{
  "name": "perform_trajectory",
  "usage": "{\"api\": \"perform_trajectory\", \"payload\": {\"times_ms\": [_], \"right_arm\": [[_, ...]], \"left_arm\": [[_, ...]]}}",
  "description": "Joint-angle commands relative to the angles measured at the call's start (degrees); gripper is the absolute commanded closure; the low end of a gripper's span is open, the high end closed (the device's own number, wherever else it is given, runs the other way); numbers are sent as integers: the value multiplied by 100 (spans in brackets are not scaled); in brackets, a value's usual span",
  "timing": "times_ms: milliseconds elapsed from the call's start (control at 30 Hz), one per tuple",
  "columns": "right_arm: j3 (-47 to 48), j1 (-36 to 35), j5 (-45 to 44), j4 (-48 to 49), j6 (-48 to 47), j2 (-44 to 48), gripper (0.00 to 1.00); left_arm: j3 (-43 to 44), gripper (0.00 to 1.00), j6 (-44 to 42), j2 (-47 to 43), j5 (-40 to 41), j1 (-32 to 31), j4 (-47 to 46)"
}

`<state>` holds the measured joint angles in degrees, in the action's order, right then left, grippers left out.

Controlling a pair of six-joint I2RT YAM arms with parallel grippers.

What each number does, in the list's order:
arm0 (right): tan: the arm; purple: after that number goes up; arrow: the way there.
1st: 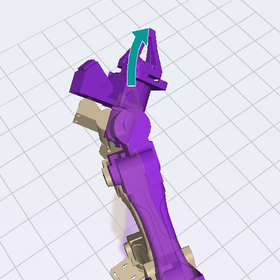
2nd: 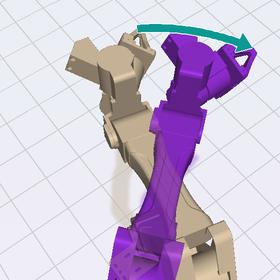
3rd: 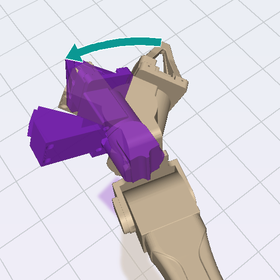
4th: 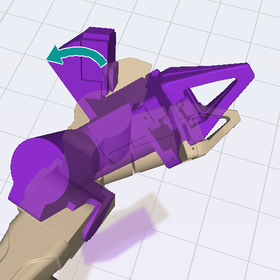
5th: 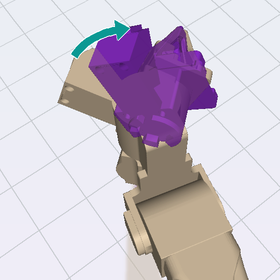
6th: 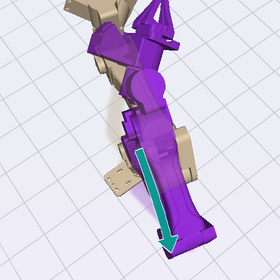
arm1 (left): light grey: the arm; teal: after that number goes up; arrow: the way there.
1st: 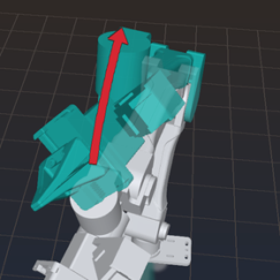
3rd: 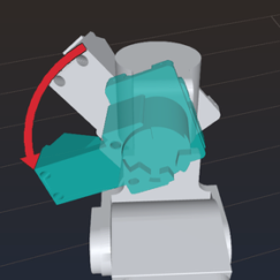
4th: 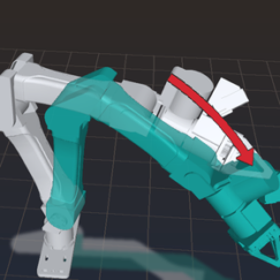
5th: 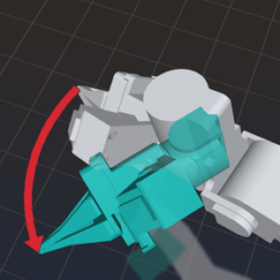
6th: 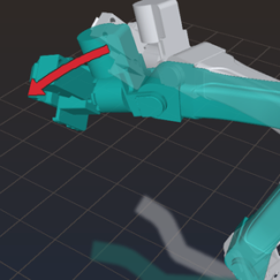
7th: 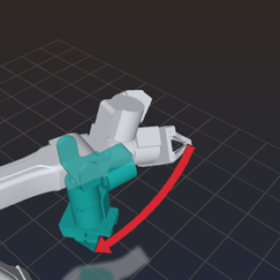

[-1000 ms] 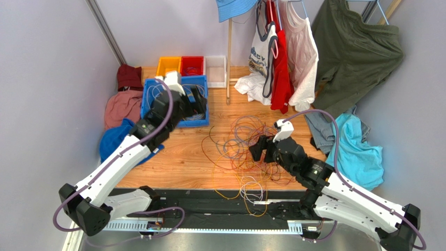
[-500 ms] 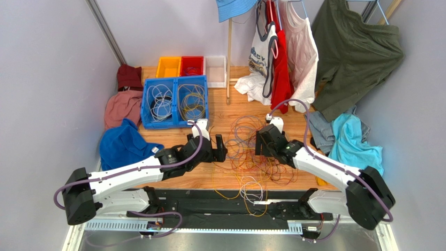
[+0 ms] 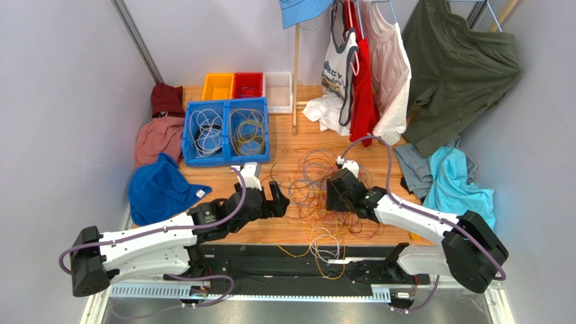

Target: Untangle the cables

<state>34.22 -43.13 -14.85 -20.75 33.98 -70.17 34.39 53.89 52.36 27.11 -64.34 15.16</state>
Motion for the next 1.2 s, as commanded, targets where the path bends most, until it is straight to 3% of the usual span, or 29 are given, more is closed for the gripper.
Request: {"api": "perform_trajectory", "payload": {"times_ms": [0,33,100,133,200,367,533,600,800,1167], "right_arm": [[-82,-63,105,265,171,-312,49],[-64,-63,97,273,179,-356,61],[32,-63,44,265,171,-340,74],[111,-63,0,239,136,-261,90],[495,-159,-96,55,-22,256,100],[2068,-353,-404,-517,-759,1706,100],[4053,-371,-300,-1157,-1305,1744,100],[4268,-371,-264,-1282,-1393,1612,100],[3294,-371,-88,-852,-1183,1858,100],[1975,-371,395,-236,-919,2473,100]], "left_arm": [[-64,1,245,73,4,-114,-109],[-64,1,262,90,4,-132,-101],[-55,1,271,64,57,-193,-83],[-47,1,237,12,101,-211,-83],[-12,1,166,-85,136,-228,-92],[199,1,-352,-603,496,-229,-136],[410,1,-1062,-1008,996,-229,-531],[550,1,-1274,-1017,1068,-229,-750],[788,1,-1890,-894,840,-229,-1251],[331,1,-2523,-789,101,-229,-2666]]}}
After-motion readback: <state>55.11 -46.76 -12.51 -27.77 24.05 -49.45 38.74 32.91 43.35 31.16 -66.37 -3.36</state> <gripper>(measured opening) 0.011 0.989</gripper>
